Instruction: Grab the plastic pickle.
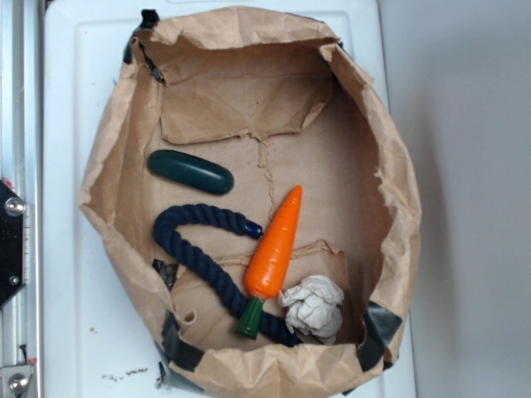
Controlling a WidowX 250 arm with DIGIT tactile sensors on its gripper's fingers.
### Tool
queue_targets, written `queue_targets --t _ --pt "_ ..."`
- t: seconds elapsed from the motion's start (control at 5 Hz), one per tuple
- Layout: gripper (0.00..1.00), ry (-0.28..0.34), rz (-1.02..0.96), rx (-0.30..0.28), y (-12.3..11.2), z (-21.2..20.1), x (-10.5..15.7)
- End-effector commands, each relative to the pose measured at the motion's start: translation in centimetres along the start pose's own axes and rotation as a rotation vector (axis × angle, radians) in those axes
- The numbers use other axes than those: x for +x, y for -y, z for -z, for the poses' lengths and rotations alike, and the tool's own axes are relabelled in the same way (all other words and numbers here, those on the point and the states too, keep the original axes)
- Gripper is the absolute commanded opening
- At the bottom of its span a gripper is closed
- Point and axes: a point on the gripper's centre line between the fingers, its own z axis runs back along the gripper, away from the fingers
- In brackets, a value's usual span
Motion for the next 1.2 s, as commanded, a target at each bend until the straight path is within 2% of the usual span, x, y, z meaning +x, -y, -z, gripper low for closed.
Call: queue_targets --t 0.0,0.2,0.4,0.6,0.8,1.0 --pt "1.00 0.000 0.000 0.000 0.0 0.0 0.0" --pt "1.00 0.031 0.073 0.011 -0.2 0.9 3.6" --pt "1.00 0.102 0.087 -0.002 -0.4 0.7 6.6" --pt "1.00 0.128 0.114 -0.003 -1.2 1.0 8.8" --pt "1.00 0.147 0.215 -0.012 -2.7 3.5 11.8" --pt "1.00 0.161 0.387 -0.043 -3.1 6.4 13.8"
